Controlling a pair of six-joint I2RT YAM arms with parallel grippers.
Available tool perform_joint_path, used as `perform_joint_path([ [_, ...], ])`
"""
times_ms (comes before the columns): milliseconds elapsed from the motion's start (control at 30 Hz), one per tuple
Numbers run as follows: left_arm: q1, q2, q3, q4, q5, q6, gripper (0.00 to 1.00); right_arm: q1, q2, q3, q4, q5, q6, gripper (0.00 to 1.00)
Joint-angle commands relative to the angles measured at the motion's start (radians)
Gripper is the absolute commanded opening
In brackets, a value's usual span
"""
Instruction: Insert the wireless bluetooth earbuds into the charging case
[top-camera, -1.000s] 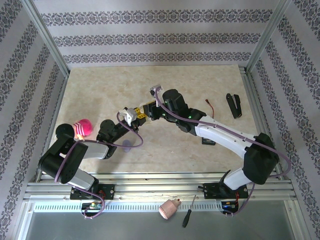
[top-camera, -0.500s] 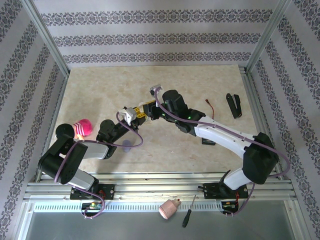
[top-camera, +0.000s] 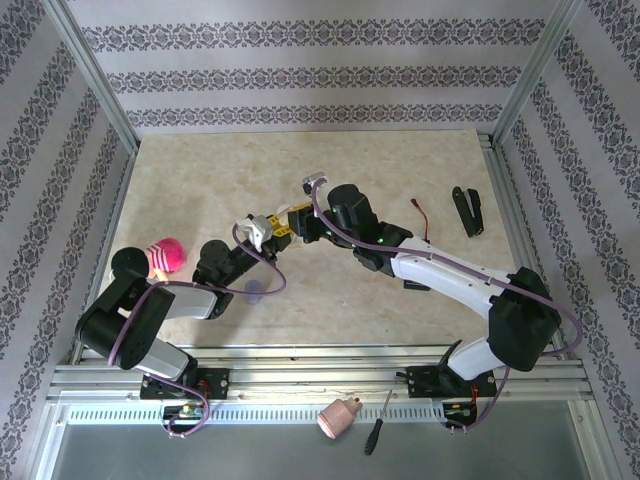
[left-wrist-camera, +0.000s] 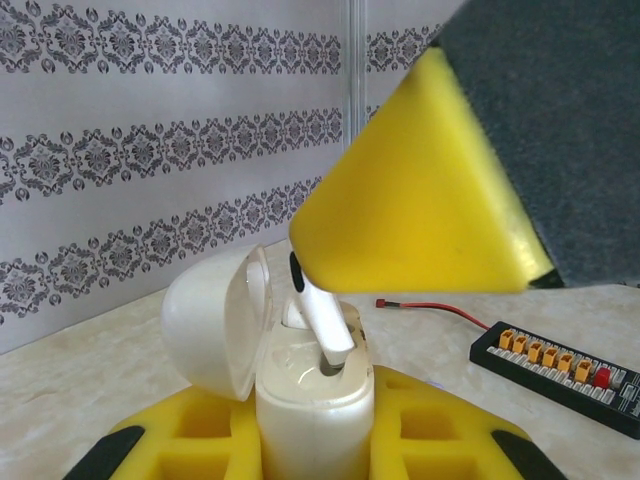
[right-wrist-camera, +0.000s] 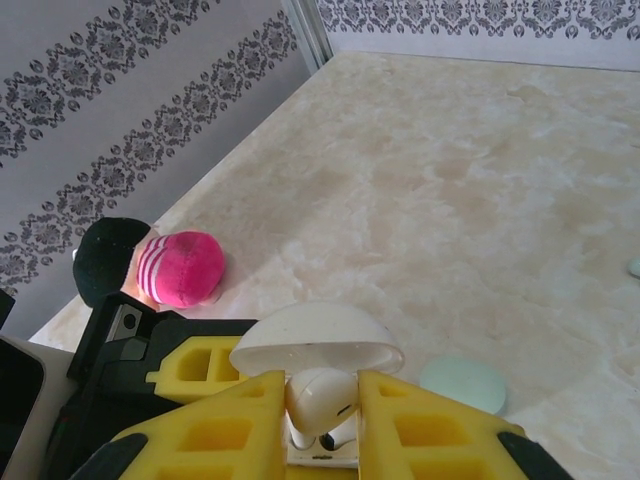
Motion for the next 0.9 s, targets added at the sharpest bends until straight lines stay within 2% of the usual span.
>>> perform_joint_path([
  [0,-0.008,-0.041,0.003,0.077,-0.029,-0.022,0.00,0.014,-0.019,-0.043,-0.008,0.007,0.015,0.21],
  [333,-0.008,-0.043,0.005,0.078,-0.021,-0.020,0.00,0.019,-0.010,-0.052,0.003,-0.018,0.033,0.25],
  [400,-0.008,-0.040,0.005,0.078,-0.014,-0.019,0.00,0.019,-0.021,-0.051,0.004,-0.021,0.038,0.29],
  [667,-0.008,-0.040,-0.001,0.078,0.009,0.001,0.00,-0.015,-0.111,-0.059,0.001,-0.067,0.060,0.61],
  [867,-0.008,-0.037,-0.009,0.078,0.108,0.079,0.00,-0.079,-0.162,-0.097,0.009,-0.111,0.132,0.64],
])
